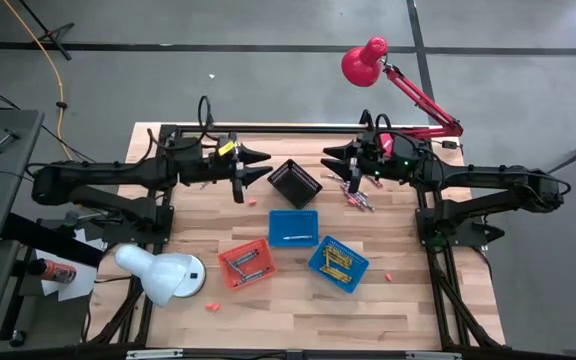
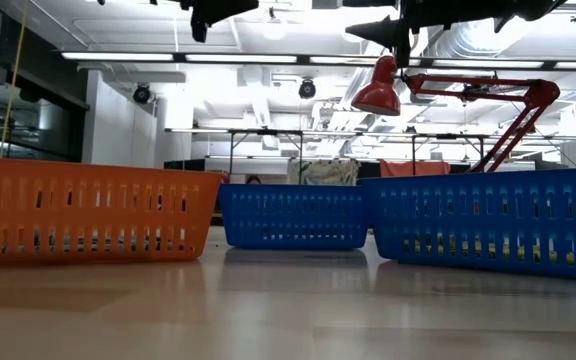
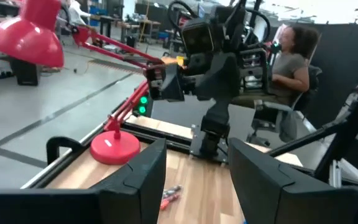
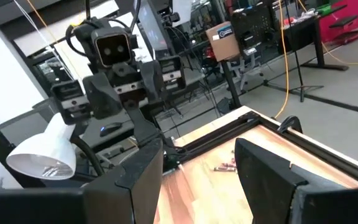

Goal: Sort crayons
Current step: Put the white crayon into the left blue bin

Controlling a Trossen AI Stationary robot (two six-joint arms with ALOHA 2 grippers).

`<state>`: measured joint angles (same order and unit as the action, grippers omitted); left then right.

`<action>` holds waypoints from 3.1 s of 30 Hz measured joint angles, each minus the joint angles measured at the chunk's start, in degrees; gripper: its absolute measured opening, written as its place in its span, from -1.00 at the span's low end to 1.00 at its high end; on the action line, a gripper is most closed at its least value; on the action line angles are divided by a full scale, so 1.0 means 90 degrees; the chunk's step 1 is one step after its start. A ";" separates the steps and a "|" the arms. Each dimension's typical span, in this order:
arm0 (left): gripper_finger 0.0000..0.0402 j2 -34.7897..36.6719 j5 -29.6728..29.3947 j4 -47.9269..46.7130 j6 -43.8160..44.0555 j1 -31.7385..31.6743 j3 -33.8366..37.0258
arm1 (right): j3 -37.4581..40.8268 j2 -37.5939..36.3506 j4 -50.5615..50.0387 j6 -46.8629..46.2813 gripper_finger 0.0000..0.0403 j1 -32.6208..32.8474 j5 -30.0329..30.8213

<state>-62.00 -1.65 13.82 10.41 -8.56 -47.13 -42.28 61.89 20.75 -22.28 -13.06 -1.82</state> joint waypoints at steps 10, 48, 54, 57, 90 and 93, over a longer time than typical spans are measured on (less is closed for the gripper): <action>-0.21 0.0008 -0.0024 0.0049 0.0002 0.0023 0.0040 | 0.0000 0.0000 0.0009 -0.0643 -0.03 0.0000 -0.0016; -0.21 0.0010 -0.0158 0.0059 -0.0005 0.0036 0.0040 | -0.2586 0.5078 -0.6700 0.1825 -0.03 -0.1816 0.0196; -0.21 0.0010 -0.0178 0.0061 -0.0005 0.0036 0.0039 | -0.2607 0.5175 -0.6691 0.2022 -0.21 -0.1937 0.0208; -0.21 0.0010 -0.0180 0.0061 -0.0005 0.0036 0.0038 | -0.2611 0.5274 -0.6688 0.2025 -0.53 -0.1963 0.0304; -0.21 0.0010 -0.0180 -0.0458 -0.0032 0.0027 0.0036 | 0.0742 0.0841 0.0843 -0.0496 -1.00 0.0550 -0.0300; -0.21 0.0010 -0.0180 -0.0444 -0.0053 0.0027 0.0036 | 0.0653 0.0946 0.1202 -0.0352 -1.00 0.0869 -0.0220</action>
<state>-61.91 -3.27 9.82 9.93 -8.32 -46.81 -36.41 70.40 31.57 -25.45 -5.24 -3.80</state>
